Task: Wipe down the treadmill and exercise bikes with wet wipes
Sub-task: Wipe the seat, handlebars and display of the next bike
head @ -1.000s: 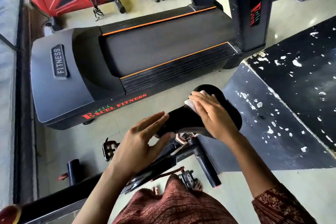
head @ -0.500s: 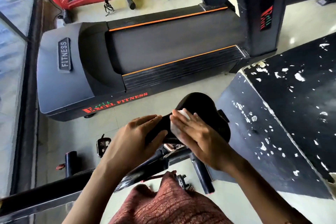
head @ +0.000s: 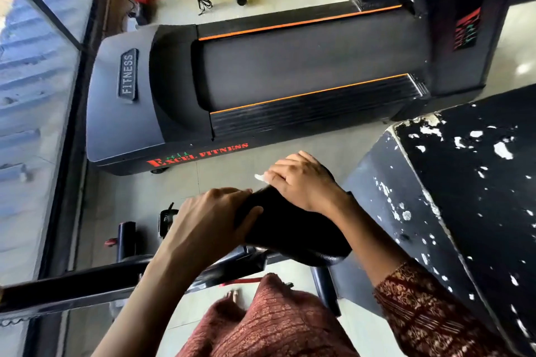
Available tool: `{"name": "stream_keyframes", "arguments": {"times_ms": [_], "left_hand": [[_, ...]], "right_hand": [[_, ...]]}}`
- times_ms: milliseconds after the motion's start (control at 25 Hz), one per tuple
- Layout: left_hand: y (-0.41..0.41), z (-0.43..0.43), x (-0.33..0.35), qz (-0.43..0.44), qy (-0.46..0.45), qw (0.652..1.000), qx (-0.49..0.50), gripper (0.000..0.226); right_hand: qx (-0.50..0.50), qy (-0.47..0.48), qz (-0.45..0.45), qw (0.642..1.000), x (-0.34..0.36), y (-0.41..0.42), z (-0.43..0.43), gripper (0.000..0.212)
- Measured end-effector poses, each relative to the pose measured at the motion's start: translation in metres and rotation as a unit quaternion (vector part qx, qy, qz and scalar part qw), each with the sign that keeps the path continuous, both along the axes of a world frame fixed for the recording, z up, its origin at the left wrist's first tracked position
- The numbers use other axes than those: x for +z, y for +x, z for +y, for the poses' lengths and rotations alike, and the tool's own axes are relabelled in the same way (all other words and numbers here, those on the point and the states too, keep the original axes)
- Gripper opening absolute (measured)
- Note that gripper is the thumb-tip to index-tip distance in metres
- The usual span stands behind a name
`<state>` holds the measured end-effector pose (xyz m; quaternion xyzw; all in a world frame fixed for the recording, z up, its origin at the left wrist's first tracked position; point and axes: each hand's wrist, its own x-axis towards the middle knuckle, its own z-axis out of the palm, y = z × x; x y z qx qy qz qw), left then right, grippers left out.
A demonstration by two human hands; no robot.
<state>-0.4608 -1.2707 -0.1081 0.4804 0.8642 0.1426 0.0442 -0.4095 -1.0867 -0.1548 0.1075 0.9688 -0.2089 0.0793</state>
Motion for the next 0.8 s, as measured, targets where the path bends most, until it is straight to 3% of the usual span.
{"name": "stream_keyframes", "arguments": {"times_ms": [80,240,400,560,680,800], "left_hand": [[0.003,0.011,0.000,0.012,-0.007,1.000,-0.013,0.031],[0.013,0.035,-0.006,0.071,-0.029,0.996,-0.053,0.032],[0.024,0.053,-0.016,0.103,-0.048,0.990,-0.081,0.044],[0.024,0.056,-0.020,0.089,-0.044,0.992,-0.074,0.051],[0.026,0.052,-0.020,0.093,-0.042,0.992,-0.068,0.051],[0.027,0.048,-0.018,0.089,-0.042,0.993,-0.067,0.051]], "right_hand": [[-0.065,-0.023,-0.007,0.998,-0.002,0.005,0.018,0.038],[-0.242,-0.200,0.011,0.949,-0.006,0.030,0.033,0.041],[-0.310,-0.151,0.057,0.937,-0.012,0.073,0.012,0.042],[-0.300,-0.159,0.172,0.925,-0.018,0.119,-0.018,0.044],[-0.274,-0.187,0.183,0.925,-0.023,0.137,-0.021,0.054],[-0.297,-0.120,0.154,0.935,-0.027,0.104,-0.014,0.051]]}}
